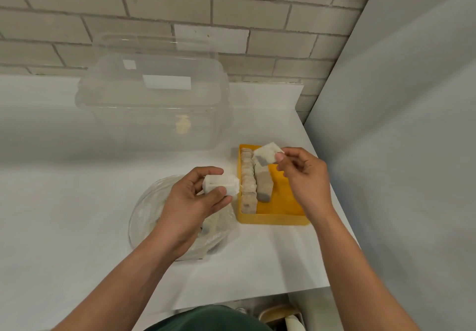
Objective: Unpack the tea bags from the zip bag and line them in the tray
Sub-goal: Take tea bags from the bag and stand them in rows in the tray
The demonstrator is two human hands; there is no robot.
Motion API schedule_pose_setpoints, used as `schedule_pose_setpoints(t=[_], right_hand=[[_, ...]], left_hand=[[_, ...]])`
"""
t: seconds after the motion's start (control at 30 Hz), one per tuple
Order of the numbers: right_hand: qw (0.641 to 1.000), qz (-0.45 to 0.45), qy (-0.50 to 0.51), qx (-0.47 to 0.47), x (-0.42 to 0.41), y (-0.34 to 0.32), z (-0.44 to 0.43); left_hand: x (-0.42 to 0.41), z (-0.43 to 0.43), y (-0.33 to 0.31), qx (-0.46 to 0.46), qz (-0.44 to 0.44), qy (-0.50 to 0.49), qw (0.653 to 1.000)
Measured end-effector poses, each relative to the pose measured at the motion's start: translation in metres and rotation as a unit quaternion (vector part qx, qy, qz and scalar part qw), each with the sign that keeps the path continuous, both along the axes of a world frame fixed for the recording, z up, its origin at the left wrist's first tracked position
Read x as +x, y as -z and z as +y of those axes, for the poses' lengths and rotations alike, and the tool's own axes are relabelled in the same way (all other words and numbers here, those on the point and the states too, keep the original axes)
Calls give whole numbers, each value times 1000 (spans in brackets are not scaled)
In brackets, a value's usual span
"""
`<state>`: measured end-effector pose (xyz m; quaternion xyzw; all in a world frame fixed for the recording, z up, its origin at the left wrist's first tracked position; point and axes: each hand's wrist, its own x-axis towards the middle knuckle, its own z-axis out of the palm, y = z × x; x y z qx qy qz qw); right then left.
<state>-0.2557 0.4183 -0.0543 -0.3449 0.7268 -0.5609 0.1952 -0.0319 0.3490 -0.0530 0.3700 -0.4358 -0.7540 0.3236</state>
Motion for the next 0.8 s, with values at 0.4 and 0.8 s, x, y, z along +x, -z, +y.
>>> schedule_pose_setpoints(t=[0.4, 0.8], right_hand=[[941, 151, -123, 276, -39, 61, 4], [920, 212, -73, 320, -34, 77, -8]], left_hand=[[-5, 3, 2, 3, 4, -33, 999], [-3, 10, 0, -42, -53, -36, 997]])
